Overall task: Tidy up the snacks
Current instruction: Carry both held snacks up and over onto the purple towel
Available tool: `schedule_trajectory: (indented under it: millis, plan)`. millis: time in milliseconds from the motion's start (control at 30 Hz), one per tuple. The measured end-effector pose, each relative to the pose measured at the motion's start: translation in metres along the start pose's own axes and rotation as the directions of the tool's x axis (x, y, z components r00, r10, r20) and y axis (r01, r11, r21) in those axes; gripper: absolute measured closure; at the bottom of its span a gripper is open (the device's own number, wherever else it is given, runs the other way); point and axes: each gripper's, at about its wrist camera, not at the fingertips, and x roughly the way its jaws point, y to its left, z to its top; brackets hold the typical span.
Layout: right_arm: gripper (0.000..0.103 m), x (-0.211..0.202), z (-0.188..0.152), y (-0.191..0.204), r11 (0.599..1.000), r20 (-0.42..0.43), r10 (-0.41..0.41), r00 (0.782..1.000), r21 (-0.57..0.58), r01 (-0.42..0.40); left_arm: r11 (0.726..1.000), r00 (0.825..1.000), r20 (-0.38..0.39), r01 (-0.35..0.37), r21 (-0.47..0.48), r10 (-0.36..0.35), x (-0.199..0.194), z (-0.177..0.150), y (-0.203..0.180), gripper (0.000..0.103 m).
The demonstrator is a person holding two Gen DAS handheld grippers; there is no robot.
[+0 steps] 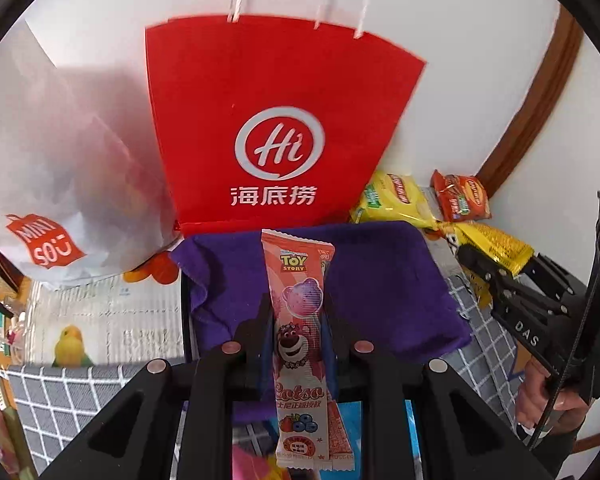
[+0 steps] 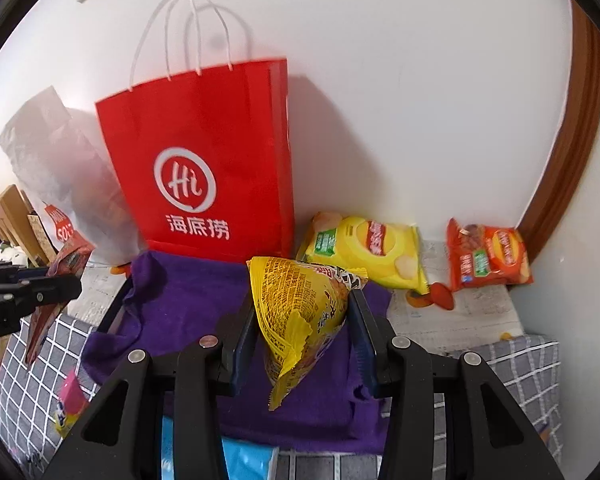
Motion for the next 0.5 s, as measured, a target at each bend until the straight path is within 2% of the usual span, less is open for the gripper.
schedule_trajectory:
  millis: [300,500]
  plan:
    - [0.06,0.052,-0.012,0.004,0.998,-0.082,0.015,0.996,-0.057,-0.019,0.999,0.997,-0.082,-0.008,-0.053,0.004,0.067,-0.006,0.032,0.083]
    - [0.06,0.08,-0.022,0.001,0.997,-0.146,0.019,0.989,-0.065,-0.028,0.998,0.992,-0.128,-0.028,-0.062,0.02,0.089,-0.01,0.039,0.083]
